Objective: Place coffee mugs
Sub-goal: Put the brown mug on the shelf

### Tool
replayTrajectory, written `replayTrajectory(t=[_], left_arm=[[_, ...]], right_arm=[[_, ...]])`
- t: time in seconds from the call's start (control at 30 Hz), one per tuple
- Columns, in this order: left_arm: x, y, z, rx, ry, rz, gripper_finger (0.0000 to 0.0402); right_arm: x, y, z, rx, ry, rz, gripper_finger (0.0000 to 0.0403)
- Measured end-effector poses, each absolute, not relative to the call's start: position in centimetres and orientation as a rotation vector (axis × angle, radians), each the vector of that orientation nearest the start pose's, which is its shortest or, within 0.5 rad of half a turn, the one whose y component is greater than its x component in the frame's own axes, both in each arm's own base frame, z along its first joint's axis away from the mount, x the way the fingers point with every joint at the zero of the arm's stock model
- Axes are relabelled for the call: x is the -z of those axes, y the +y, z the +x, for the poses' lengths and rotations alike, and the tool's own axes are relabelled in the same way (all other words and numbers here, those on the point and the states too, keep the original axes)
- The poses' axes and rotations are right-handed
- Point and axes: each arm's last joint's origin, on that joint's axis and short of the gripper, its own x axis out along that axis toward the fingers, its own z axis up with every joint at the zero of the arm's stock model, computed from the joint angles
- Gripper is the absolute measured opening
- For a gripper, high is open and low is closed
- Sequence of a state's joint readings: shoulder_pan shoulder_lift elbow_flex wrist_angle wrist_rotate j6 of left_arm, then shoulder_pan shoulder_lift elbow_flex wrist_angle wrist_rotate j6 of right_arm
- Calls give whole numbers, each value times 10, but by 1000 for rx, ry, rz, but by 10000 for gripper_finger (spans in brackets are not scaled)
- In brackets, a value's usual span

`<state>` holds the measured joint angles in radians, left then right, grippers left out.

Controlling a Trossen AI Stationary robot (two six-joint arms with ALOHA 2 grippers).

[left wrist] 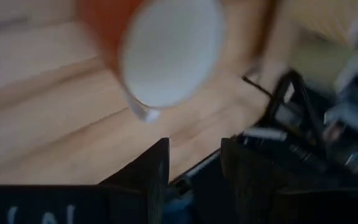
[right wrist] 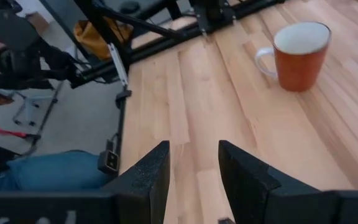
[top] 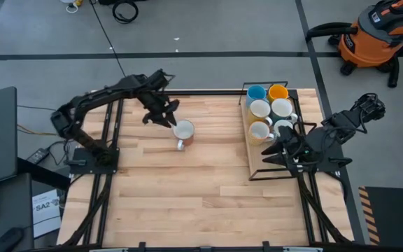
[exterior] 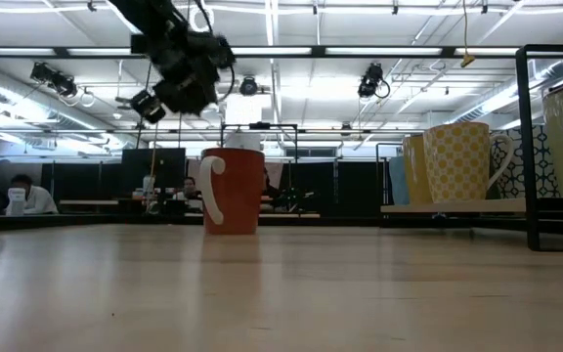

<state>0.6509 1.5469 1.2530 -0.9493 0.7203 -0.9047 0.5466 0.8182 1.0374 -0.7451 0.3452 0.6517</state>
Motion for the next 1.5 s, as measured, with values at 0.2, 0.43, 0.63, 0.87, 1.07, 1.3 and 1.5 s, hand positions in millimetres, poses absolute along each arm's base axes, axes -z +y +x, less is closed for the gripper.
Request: replayTrajectory(t=[0.2,0.43,0.63,0.87,1.07,1.3,1.5], left_arm=[[-313,130,221,-136,917,-1087,151],[-354,69,195,47,845,-522,151],[-379,32,173,122,712,-299,151],[-368,5,156,161,526,-169,151],[-324,-3,156,208,380,-176,151],[-293,2,165,179,369,-175,151],[-285,8,169,147,403,-185,151]], right_arm=[[-366,71,136,-58,456,447,142],[-374,79,170,60,259,483,142],[-376,83,213,128,95,492,142],[-361,64,260,252,17,538,142],[-348,34,293,375,5,538,142],[-360,11,335,389,67,527,142],[-360,-14,367,533,252,556,142]])
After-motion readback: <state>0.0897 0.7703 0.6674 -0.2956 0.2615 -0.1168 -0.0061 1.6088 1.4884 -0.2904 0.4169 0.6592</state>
